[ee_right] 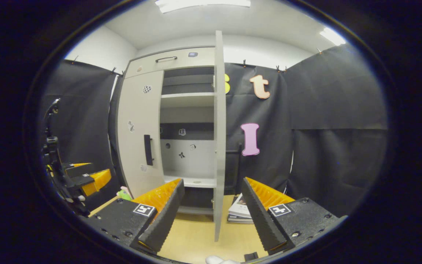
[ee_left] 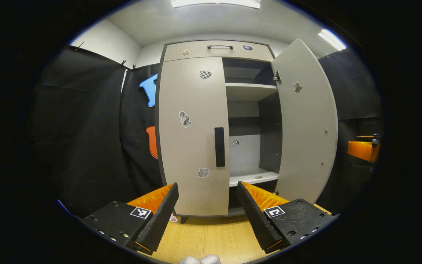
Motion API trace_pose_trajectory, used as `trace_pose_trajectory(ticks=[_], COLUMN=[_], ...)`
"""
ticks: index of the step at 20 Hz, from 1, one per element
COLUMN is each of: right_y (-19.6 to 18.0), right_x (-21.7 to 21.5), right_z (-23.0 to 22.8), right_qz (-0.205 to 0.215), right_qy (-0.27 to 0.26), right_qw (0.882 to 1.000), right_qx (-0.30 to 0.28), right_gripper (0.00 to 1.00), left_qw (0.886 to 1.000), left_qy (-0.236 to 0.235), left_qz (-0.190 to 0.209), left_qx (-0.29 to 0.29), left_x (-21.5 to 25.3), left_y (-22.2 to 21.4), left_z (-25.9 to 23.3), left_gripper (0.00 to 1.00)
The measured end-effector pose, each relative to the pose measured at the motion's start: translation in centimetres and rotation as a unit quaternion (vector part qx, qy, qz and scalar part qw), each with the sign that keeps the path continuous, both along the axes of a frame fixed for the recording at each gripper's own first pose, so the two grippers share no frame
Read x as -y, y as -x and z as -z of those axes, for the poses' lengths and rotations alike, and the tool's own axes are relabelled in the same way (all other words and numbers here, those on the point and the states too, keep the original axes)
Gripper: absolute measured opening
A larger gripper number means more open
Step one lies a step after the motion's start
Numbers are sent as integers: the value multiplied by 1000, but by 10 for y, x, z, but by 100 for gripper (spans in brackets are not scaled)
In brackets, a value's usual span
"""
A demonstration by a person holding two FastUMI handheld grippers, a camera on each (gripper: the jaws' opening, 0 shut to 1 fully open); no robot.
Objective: Open the right door of the double-door shoe cabinet with the right hand, and open the left door with the left hand.
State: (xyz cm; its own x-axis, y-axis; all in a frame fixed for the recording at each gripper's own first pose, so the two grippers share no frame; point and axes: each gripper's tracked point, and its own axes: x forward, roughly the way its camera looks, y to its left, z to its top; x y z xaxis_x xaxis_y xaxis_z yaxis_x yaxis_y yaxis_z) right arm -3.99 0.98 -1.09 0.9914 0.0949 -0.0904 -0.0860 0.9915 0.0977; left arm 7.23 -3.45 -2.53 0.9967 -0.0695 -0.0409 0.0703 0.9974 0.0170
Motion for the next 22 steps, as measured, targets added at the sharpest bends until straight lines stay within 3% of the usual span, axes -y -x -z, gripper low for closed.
trace_pose_trajectory(ticks=[7, 22], right_y=[6, 0], right_x=[-26, 1], right_z=[10, 16], right_qz=[2, 78], right_qy=[-2, 6], right_qw=[1000, 996], right_qx=[-18, -42], right_gripper=[98, 98], left_qw=[1000, 999], left_qy=[0, 10], left_qz=[-3, 25], left_qx=[17, 17], left_x=[-5, 34], left_y=[-63, -215], left_z=[-12, -13], left_gripper=[95, 96])
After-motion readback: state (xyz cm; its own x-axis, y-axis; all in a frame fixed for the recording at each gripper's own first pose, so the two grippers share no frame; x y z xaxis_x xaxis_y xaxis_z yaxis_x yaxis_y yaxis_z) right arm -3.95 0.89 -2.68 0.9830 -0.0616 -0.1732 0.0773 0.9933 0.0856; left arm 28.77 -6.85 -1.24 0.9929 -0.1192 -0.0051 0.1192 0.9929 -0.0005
